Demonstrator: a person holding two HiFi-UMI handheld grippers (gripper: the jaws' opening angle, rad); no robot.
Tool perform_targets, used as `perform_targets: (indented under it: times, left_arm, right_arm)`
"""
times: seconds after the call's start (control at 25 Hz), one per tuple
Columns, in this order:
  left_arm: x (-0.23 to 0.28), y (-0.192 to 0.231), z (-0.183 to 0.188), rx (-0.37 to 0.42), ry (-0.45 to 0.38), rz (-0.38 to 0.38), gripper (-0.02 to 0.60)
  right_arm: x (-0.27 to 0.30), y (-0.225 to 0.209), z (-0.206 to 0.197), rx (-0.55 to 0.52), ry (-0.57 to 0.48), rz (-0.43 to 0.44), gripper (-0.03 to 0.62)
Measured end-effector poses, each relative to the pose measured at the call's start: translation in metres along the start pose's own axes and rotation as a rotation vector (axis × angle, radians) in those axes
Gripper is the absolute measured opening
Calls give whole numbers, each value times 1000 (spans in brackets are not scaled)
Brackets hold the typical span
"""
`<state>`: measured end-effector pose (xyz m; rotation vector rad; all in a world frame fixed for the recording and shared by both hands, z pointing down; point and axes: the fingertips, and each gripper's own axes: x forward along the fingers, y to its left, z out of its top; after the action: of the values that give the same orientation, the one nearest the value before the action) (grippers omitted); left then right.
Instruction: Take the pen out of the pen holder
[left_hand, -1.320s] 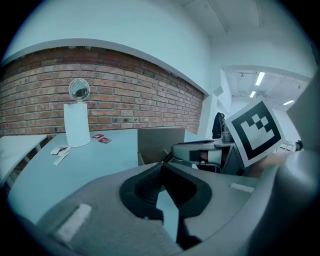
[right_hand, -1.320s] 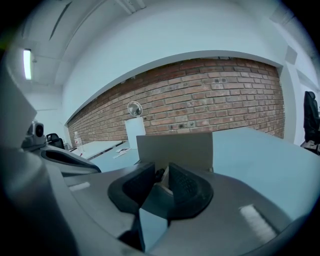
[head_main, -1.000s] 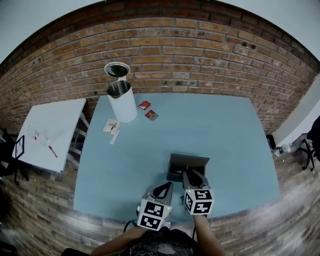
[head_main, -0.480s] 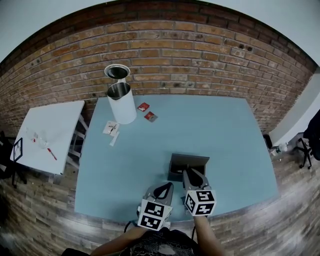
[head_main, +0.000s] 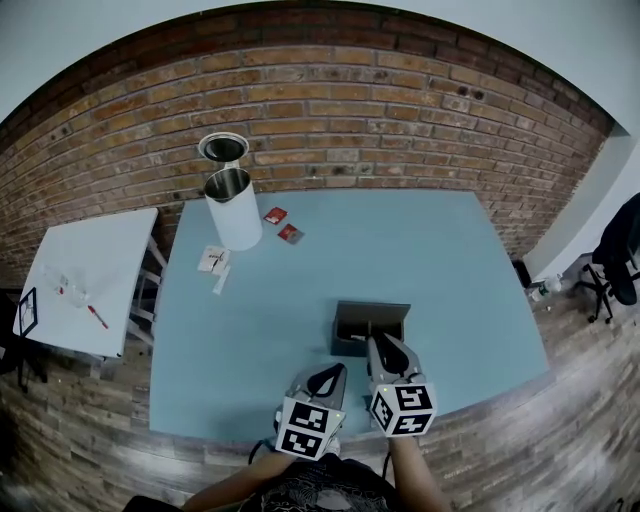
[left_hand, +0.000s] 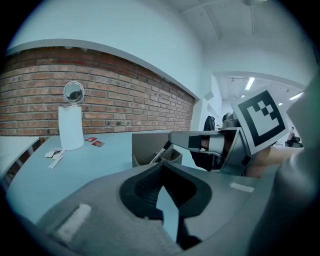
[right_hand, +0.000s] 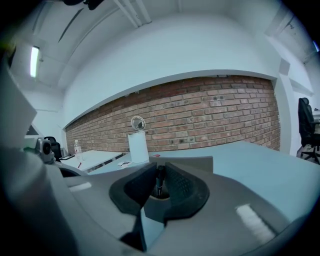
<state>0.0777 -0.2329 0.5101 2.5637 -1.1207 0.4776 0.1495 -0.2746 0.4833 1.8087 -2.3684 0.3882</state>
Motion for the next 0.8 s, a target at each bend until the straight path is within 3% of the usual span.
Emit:
perform_targets:
  times: [0.36, 0.8]
  left_arm:
    - [-10, -16, 2, 21, -20, -54, 5]
    - [-26, -36, 10, 55, -63, -103, 5]
  right_arm:
    - [-36, 3, 26, -23, -85, -57, 58]
    - [-77, 18, 12, -31, -81, -111, 58]
